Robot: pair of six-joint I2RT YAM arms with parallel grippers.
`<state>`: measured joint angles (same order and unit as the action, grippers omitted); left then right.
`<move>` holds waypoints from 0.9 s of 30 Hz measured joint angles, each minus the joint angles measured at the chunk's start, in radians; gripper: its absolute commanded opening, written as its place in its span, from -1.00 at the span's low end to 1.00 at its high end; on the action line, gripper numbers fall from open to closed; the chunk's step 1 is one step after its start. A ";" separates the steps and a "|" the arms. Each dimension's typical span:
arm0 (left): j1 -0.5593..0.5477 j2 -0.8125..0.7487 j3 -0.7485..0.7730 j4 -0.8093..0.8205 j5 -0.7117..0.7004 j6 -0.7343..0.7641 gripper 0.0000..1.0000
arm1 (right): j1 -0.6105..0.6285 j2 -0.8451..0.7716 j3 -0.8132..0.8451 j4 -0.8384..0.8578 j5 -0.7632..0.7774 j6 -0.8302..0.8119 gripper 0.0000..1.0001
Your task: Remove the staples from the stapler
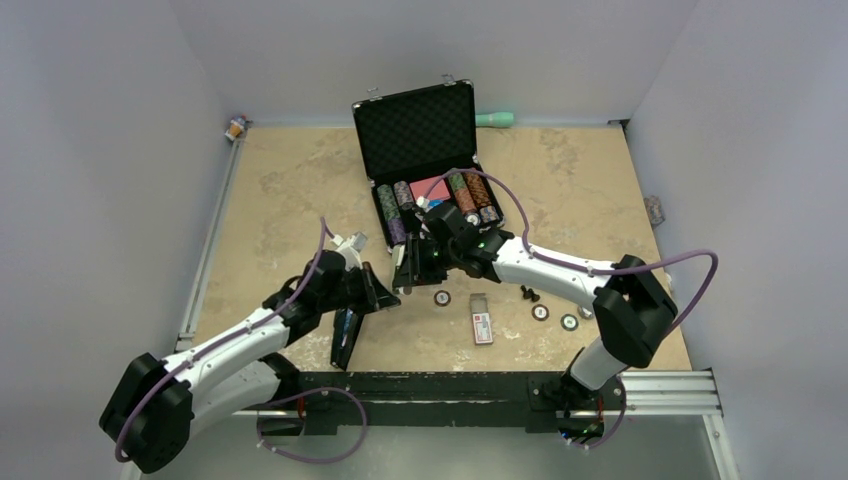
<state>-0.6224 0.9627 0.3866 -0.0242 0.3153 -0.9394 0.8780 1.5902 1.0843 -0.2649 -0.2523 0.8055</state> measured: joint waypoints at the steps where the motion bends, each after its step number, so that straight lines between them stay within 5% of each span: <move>1: 0.000 -0.004 -0.006 0.009 0.002 0.000 -1.00 | 0.000 0.000 0.000 0.002 0.000 0.000 -1.00; 27: 0.000 -0.057 -0.063 0.138 0.017 -0.010 -1.00 | 0.005 -0.006 -0.015 0.011 -0.008 0.005 -1.00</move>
<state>-0.6224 0.9058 0.3241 0.1139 0.3325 -0.9493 0.8833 1.5845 1.0695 -0.2539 -0.2604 0.8108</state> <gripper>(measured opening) 0.011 0.357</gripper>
